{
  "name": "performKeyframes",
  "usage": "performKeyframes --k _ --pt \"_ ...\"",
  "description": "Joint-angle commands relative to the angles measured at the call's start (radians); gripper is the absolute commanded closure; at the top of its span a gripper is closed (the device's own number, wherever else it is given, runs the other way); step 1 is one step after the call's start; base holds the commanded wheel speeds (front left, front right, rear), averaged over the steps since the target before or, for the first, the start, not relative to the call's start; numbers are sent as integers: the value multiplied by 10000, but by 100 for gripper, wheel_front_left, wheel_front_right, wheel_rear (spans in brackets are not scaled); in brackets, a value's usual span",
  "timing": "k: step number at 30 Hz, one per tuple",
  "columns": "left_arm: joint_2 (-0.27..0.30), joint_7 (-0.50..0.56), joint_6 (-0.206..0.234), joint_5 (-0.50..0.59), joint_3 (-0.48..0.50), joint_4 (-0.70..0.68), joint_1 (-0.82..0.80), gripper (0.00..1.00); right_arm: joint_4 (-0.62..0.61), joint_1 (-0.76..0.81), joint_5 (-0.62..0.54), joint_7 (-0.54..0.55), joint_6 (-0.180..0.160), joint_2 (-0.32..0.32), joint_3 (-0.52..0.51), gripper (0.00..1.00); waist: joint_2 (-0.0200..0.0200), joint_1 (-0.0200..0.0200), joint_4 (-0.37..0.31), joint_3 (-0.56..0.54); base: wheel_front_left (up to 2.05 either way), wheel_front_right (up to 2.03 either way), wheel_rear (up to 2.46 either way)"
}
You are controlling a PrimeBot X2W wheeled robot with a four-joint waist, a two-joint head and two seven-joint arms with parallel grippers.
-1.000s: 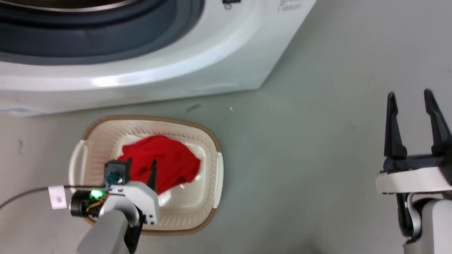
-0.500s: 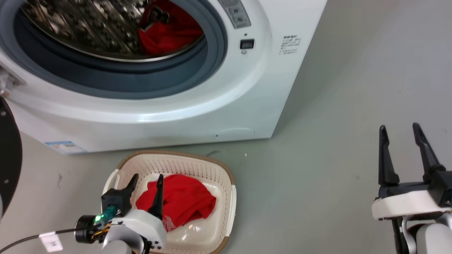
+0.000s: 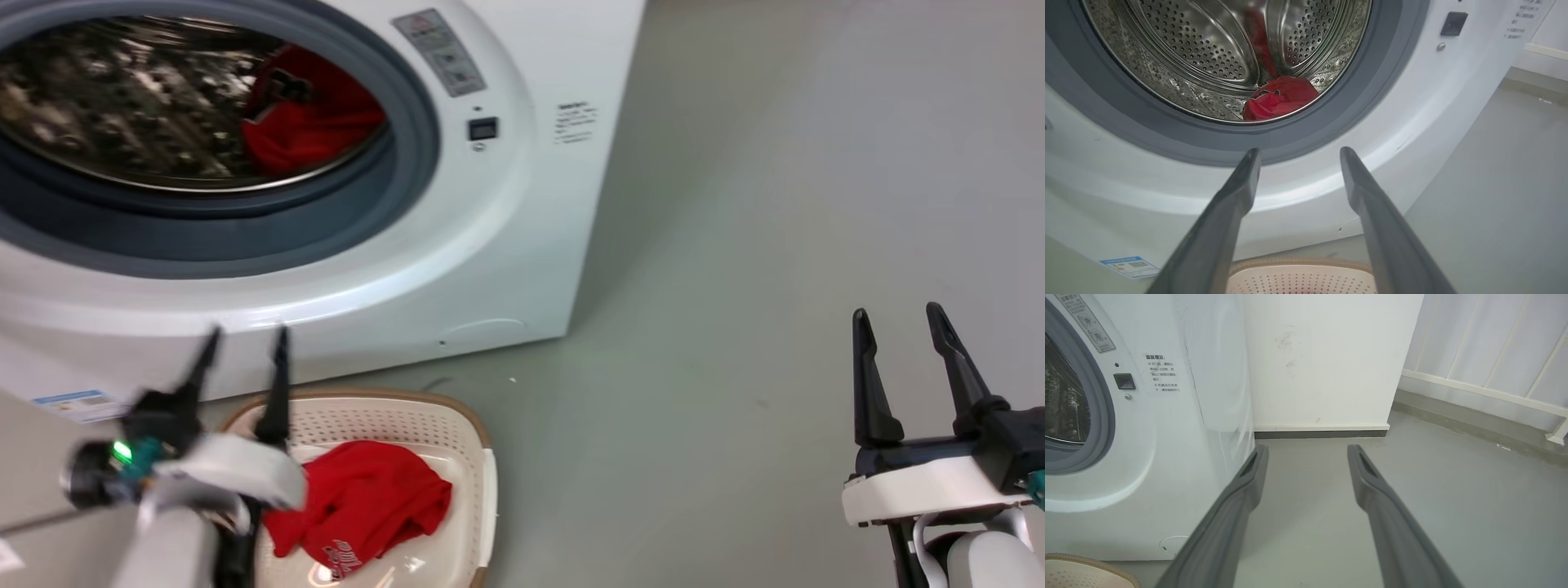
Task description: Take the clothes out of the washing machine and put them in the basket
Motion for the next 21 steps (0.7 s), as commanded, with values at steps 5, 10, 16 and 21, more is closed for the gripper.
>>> performKeyframes --k 5,10,16,21 --pt "1002 626 -174 -202 466 -306 -1378 0 -240 -260 -53 -22 -10 18 218 0 0 2 -971 1147 0 0 0" --pt "2216 2257 -372 -343 713 -638 -3038 0 -394 -598 330 -20 -10 19 404 0 0 2 -1594 2453 0 0 0" --pt "3554 4488 -654 -789 556 -670 -5441 0 -474 -887 873 -20 -10 23 692 0 0 2 -2099 3964 0 0 0" --pt "4556 6267 -756 -1005 -12 -177 -7595 0 -590 -1137 1151 -22 -10 21 1266 0 0 2 -2361 4926 0 0 0"
